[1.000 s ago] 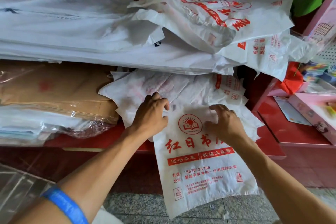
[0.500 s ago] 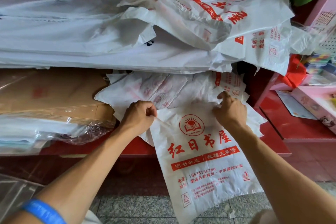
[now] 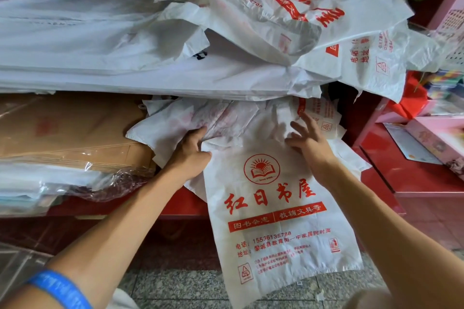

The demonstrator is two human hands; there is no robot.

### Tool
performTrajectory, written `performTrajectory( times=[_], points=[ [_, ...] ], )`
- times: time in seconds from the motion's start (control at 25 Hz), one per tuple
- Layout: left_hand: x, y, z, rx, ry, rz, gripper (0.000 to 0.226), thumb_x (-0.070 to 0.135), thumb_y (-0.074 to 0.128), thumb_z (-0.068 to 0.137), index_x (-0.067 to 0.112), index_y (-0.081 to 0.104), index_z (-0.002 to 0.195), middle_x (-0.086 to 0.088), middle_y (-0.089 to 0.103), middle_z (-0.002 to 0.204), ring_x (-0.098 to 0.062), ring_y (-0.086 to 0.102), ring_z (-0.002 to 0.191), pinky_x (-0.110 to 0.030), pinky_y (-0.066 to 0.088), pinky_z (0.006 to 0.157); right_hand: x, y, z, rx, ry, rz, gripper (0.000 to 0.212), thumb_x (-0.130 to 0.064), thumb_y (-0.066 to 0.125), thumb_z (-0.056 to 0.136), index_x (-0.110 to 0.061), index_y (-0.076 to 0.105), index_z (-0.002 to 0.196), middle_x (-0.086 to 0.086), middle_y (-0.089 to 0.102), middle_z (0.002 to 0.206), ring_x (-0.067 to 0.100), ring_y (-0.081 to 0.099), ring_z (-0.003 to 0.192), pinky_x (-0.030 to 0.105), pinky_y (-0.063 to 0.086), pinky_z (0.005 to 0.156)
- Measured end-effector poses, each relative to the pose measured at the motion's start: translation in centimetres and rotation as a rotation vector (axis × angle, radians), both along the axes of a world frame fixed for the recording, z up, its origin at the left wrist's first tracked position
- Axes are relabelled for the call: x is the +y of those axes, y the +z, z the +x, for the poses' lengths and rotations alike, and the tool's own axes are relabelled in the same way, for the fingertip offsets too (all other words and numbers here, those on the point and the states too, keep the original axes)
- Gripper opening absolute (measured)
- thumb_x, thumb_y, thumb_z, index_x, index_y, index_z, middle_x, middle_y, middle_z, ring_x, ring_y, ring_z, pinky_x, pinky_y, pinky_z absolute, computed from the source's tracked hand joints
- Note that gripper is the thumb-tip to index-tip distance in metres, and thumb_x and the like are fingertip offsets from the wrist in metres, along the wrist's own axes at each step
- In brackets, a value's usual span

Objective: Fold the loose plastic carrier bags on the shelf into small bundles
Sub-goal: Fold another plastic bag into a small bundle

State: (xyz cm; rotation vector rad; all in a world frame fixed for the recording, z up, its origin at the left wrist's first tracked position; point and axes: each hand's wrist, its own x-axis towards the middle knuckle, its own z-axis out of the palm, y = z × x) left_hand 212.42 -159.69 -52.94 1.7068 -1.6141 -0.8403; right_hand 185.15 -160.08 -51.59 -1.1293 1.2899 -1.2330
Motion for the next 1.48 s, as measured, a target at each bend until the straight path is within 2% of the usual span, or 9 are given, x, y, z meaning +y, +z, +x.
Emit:
performTrajectory(
  times=[0.16,0.32,0.44,0.6,0.72,0.92,1.08,1.24,1.48],
  points=[
    [0.2,0.4,-0.3,0.021,0.089,-0.197,0.039,-0.003,0.061,0.080,0.029,0.058,0.102,0.001,0.054,0.124,-0.016,0.064,0.089,-0.017,0.046,0.072,1.1,-0.1,-0.5,0.280,0.050,-0.068,0.058,0.003,0.065,0.086,-0.018,0.052,0.138,-0.001,0.057,0.136,0.018,0.054,0.125,0.029,0.046,0.099],
    [0.9,0.6,-0.5,-0.259,0.028,-0.224,0.027,-0.004,0.064,0.078,0.019,0.065,0.065,0.002,0.061,0.091,-0.017,0.062,0.085,-0.021,0.042,0.072,2.0,-0.1,-0.8,0.532,0.117,-0.048,0.050,-0.005,0.066,0.087,-0.019,0.056,0.134,0.000,0.059,0.134,0.016,0.060,0.112,0.018,0.048,0.080],
    [1.1,0.3,-0.7,-0.339,-0.039,-0.210,0.021,0.002,0.062,0.084,0.011,0.075,0.097,-0.003,0.065,0.108,-0.021,0.063,0.099,-0.022,0.044,0.081,2.2,-0.1,-0.7,0.770,0.197,-0.058,0.043,-0.014,0.065,0.089,-0.027,0.058,0.130,-0.002,0.060,0.129,0.014,0.064,0.096,0.019,0.054,0.071],
    [0.6,-0.1,-0.6,-0.446,-0.100,-0.078,0.074,0.032,0.061,0.092,0.013,0.025,0.153,-0.011,0.049,0.140,-0.029,0.050,0.121,-0.037,0.045,0.100,2.0,-0.3,-0.2,0.948,0.254,-0.093,0.043,-0.020,0.064,0.090,-0.032,0.057,0.130,-0.008,0.053,0.135,0.010,0.060,0.098,0.012,0.050,0.070],
    [0.8,0.3,-0.4,-0.456,-0.042,-0.102,0.084,0.035,0.065,0.089,0.021,0.016,0.155,-0.010,0.039,0.143,-0.033,0.044,0.124,-0.043,0.042,0.102,1.5,-0.4,0.2,1.116,0.355,-0.097,0.049,-0.028,0.055,0.097,-0.025,0.042,0.145,-0.004,0.038,0.152,0.016,0.042,0.132,0.025,0.041,0.102],
    [4.4,3.1,-3.0,-0.564,-0.230,-0.380,0.024,0.030,0.062,0.089,0.020,0.065,0.110,0.002,0.065,0.118,-0.021,0.060,0.107,-0.037,0.047,0.092,0.5,-2.5,1.0,1.321,0.366,-0.072,0.059,-0.046,0.023,0.104,-0.020,0.016,0.156,-0.001,0.010,0.164,0.021,0.004,0.151,0.041,0.007,0.123],
    [6.6,2.5,-4.5,-0.632,-0.486,-0.071,0.058,0.064,0.053,0.088,0.031,0.052,0.135,0.008,0.050,0.140,-0.016,0.045,0.126,-0.041,0.042,0.103,0.6,-2.0,2.0,1.266,0.237,-0.126,0.056,-0.041,0.035,0.103,-0.022,0.023,0.154,0.002,0.017,0.162,0.024,0.011,0.150,0.044,0.014,0.122],
    [6.0,1.5,-3.2,-0.788,-0.469,-0.001,0.067,0.066,0.044,0.091,0.038,0.029,0.149,-0.001,0.019,0.160,-0.027,0.022,0.144,-0.053,0.029,0.113,2.4,0.1,2.1,1.325,0.058,-0.207,0.055,-0.036,0.053,0.095,-0.020,0.037,0.145,0.005,0.037,0.151,0.030,0.038,0.135,0.047,0.036,0.108],
    [4.8,1.3,-3.0,-0.717,-0.212,-0.015,0.074,0.063,0.061,0.083,0.023,0.040,0.141,-0.004,0.037,0.145,-0.035,0.039,0.131,-0.053,0.038,0.105,4.9,1.0,-0.6,1.148,0.011,0.172,0.049,-0.038,0.072,0.083,-0.019,0.047,0.121,0.006,0.059,0.110,0.023,0.061,0.090,0.034,0.052,0.069]
  ],
)
